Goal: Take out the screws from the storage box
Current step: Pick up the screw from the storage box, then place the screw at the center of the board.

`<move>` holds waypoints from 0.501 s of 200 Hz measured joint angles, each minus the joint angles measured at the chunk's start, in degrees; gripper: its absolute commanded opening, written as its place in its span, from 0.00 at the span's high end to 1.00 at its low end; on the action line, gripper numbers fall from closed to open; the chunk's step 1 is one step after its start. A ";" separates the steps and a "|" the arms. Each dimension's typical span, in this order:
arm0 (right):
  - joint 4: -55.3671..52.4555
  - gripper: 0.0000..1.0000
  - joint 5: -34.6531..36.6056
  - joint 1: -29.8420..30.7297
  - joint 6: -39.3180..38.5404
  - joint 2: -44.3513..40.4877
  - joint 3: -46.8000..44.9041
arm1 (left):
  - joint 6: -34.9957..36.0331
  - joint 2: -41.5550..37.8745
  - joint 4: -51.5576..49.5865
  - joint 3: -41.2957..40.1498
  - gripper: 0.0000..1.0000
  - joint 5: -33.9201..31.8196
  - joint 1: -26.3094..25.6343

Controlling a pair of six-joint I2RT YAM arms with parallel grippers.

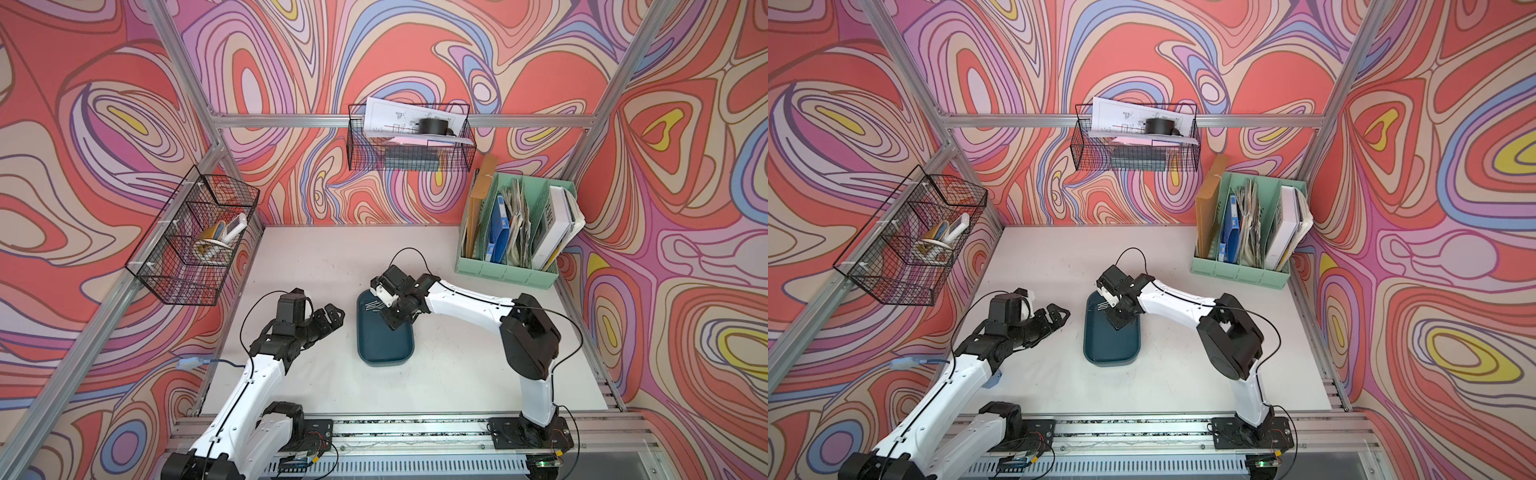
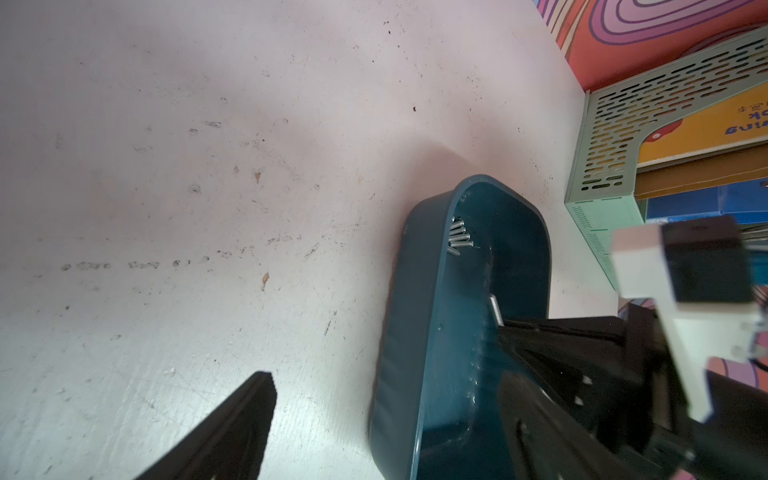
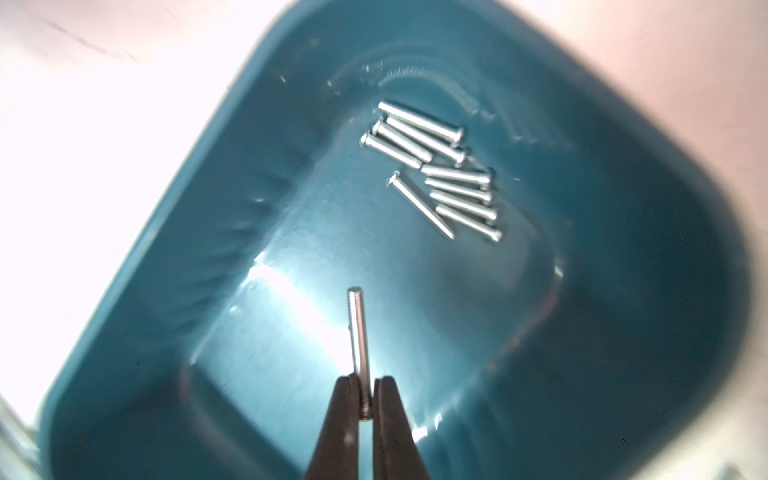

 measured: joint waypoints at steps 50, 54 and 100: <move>1.75 0.98 3.61 0.00 2.78 -6.45 -3.63 | 0.00 0.00 0.00 0.00 0.10 0.04 0.00; 1.75 0.98 4.22 0.00 2.93 -6.45 -3.61 | 0.00 0.00 0.00 0.00 0.10 0.04 0.00; 0.98 0.99 9.51 -1.27 4.57 -6.45 -3.30 | 0.00 0.00 0.00 0.00 0.10 0.04 0.00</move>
